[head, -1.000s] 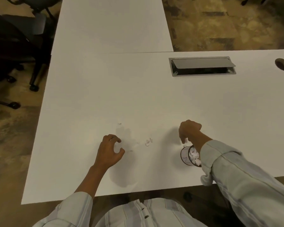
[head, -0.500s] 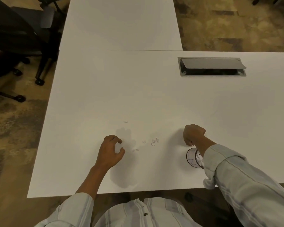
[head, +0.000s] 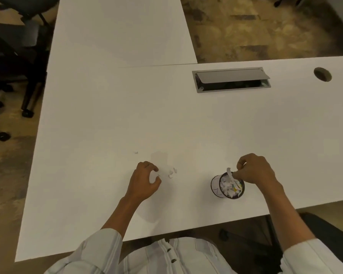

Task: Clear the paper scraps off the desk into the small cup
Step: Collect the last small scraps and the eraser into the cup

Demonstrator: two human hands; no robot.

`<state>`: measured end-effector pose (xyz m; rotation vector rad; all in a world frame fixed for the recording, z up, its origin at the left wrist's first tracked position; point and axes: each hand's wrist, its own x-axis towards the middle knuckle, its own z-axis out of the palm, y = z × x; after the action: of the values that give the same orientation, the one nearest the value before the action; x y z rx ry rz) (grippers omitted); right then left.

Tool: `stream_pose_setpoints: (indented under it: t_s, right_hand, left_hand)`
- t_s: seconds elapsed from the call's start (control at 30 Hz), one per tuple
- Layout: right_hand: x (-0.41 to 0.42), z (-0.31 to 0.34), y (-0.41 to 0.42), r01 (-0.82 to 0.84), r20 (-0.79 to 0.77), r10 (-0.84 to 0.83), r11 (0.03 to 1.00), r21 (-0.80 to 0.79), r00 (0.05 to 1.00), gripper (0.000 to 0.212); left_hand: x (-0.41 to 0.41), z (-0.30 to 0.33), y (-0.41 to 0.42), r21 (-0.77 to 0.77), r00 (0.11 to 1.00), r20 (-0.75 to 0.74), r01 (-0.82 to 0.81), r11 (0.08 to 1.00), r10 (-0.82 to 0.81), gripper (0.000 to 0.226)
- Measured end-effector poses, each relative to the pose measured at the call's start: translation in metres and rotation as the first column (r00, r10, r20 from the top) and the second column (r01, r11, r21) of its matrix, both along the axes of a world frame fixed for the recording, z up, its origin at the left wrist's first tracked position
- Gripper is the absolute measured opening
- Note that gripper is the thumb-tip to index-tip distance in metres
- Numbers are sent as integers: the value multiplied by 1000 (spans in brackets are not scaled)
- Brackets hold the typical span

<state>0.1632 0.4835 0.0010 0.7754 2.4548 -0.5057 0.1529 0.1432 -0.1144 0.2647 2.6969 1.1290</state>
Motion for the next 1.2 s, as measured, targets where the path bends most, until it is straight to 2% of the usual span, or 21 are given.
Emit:
stream_pose_setpoints:
  t_s: [0.13,0.23,0.33,0.43,0.57,0.67,0.73,0.83,1.0,1.1,1.2]
  right_hand:
    - [26,-18,-5,17,3,-17,1000,-14,1000,16]
    - [32,-23,-6,50,-137,-50,999,-5,989,19]
    - [32,-19,-20,43,-306,-40,999,3,951,23]
    - [25,-14,-42,4,-336,0,1000,13,942,19]
    - [12,-34,-88,-104,-390,38,984,-148,920,17]
    - [7,-75,-123,-190,-355,79,938,-289,932,37]
    - [6,-100,-144,-263,-295,184,930,-256,938,55]
    - [13,-127,-174,-341,-198,303,920,-196,932,68]
    - [28,-153,-208,-395,-247,364,914,-90,898,71]
    - [32,-160,-213,-607,-263,581,794,-24,770,76]
    - [29,-168,-213,-708,-250,689,706,17,680,79]
  left_hand:
    - [-8,5,21,13,999,-27,44,999,-44,26]
    - [-6,5,14,1,998,-56,-2,1000,2,34]
    - [8,-3,-12,-123,997,-73,-48,991,39,59]
    - [30,-14,-40,-242,995,2,-93,966,96,81]
    - [43,-22,-64,-338,971,96,-177,924,221,93]
    - [41,-23,-67,-354,944,180,-199,914,275,100]
    - [37,-23,-63,-376,938,204,-190,907,281,100]
    - [30,-22,-51,-374,937,209,-188,908,280,92]
    - [36,-19,-15,-386,968,181,-94,918,175,68]
    - [42,-20,3,-407,982,170,-6,913,82,62]
    - [48,-23,12,-377,978,203,32,926,49,58]
